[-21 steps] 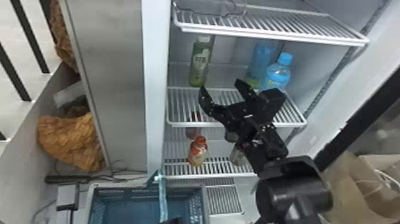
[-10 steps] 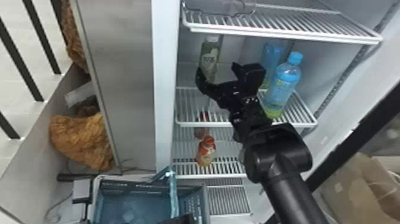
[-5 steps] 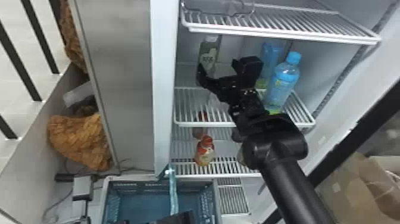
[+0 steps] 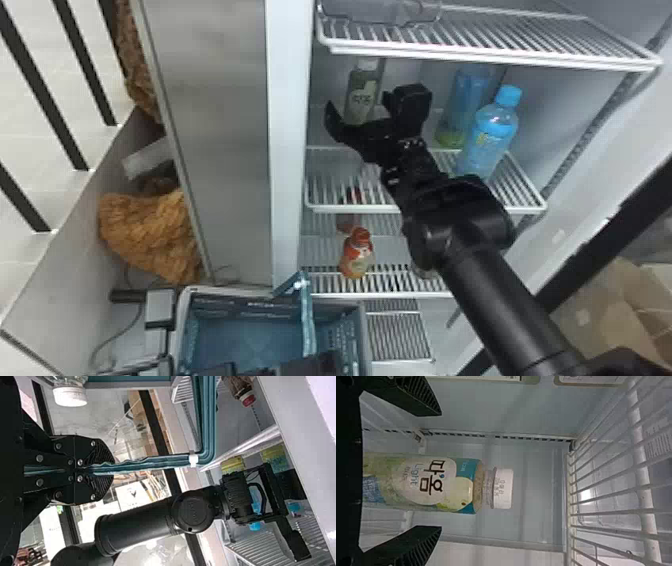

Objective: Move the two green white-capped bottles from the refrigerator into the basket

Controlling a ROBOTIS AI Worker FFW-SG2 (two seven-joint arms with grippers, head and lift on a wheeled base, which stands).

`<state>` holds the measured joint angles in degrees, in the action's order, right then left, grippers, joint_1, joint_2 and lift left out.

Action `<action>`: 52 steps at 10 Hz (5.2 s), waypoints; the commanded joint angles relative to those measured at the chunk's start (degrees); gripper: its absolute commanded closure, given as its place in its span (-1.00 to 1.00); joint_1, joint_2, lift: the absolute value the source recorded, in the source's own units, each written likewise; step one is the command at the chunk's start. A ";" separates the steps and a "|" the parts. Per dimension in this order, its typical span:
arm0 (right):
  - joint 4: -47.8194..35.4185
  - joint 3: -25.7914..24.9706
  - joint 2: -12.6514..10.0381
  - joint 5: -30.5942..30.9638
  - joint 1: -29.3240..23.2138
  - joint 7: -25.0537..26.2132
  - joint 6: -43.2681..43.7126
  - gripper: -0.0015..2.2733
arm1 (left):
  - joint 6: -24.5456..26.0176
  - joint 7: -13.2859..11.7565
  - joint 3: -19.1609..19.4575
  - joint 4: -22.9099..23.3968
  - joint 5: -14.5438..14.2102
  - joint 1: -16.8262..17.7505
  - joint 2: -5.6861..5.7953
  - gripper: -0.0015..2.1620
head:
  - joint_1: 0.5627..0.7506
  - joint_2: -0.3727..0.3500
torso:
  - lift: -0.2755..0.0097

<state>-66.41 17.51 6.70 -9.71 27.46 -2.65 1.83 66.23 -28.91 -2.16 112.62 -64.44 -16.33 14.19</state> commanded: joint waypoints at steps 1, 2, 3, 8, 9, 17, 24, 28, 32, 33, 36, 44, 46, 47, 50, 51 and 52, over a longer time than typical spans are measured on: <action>1.09 0.31 -0.02 0.34 0.81 0.72 0.00 -1.00 | 0.00 0.00 -0.12 -0.06 0.00 0.02 0.05 0.10 | 0.41 -0.34 | 0.90; 2.50 0.31 0.07 0.80 2.21 0.80 0.00 -1.00 | 0.00 0.00 -0.35 -0.34 0.00 0.31 0.05 0.10 | 0.41 -0.34 | 0.90; 3.34 0.54 0.25 1.03 3.20 0.80 -0.14 -0.99 | -0.14 0.00 -0.58 -0.62 0.00 0.59 0.05 0.10 | 0.41 -0.35 | 0.90; 5.03 1.34 0.25 1.03 4.46 1.51 -2.39 -0.33 | -0.14 0.00 -0.58 -0.76 -0.23 0.45 0.05 0.10 | 0.41 -0.37 | 0.90; 4.89 1.34 0.25 0.91 4.46 1.68 -2.39 -0.23 | -0.14 0.00 -0.58 -0.76 -0.23 0.45 0.05 0.10 | 0.41 -0.37 | 0.90; 2.07 0.54 0.16 -0.11 0.81 2.03 1.97 -0.22 | -0.42 0.00 0.10 -0.76 -0.57 -0.68 -0.04 0.10 | 0.41 -0.36 | 0.90; -17.75 -4.60 0.07 2.74 -11.85 0.72 -1.68 -0.22 | -0.70 -0.27 0.56 -0.48 -1.37 -1.94 -0.04 0.10 | 0.41 -0.37 | 0.90; -28.16 -7.00 0.25 3.31 -19.16 -0.52 -3.93 -0.22 | -0.70 -0.36 1.13 -0.20 -1.37 -2.51 -0.13 0.10 | 0.41 -0.42 | 0.90; -38.85 -7.69 1.30 1.94 -25.63 -1.92 -9.14 -0.22 | -0.70 -0.36 1.48 0.22 -1.37 -2.93 -0.21 0.10 | 0.41 -0.43 | 0.90; -41.94 -7.69 1.65 1.03 -27.46 -2.19 -10.54 -0.22 | -0.70 -0.36 1.59 0.22 -1.37 -2.93 -0.30 0.10 | 0.41 -0.42 | 0.90; -52.49 -8.72 2.71 0.46 -33.08 -3.33 -17.01 -0.22 | -0.70 -0.36 1.70 0.22 -1.37 -3.07 -0.30 0.10 | 0.41 -0.41 | 0.90; -74.57 -12.14 4.03 -4.80 -50.94 -5.96 -25.73 -0.22 | -0.56 -0.36 1.93 0.22 -1.37 -3.21 -0.21 0.10 | 0.41 -0.43 | 0.90; -81.18 -13.63 4.73 -5.26 -55.58 -7.11 -30.93 -0.22 | -0.42 -0.36 2.05 0.22 -1.37 -3.35 -0.13 0.10 | 0.41 -0.44 | 0.90; -83.85 -14.66 4.73 -5.26 -57.83 -7.55 -33.04 -0.22 | -0.42 -0.36 2.05 0.22 -1.37 -3.35 -0.13 0.10 | 0.41 -0.44 | 0.90; -90.18 -18.77 3.50 -3.66 -63.46 -10.18 -41.20 -0.22 | -0.42 -0.36 2.05 0.22 -1.37 -3.77 -0.13 0.10 | 0.41 -0.50 | 0.90; -91.16 -20.37 2.71 -2.97 -65.15 -11.77 -43.59 -0.22 | -0.42 -0.44 2.28 0.22 -1.37 -3.77 -0.13 0.10 | 0.41 -0.54 | 0.90; -92.71 -21.74 1.83 -1.94 -66.41 -13.08 -46.26 -0.22 | -0.42 -0.44 2.39 0.22 -1.37 -3.91 -0.13 0.10 | 0.41 -0.58 | 0.90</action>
<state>-158.25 -3.44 9.01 -12.23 -38.19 -15.65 -42.85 65.81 -29.36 0.12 112.85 -65.81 -20.18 14.06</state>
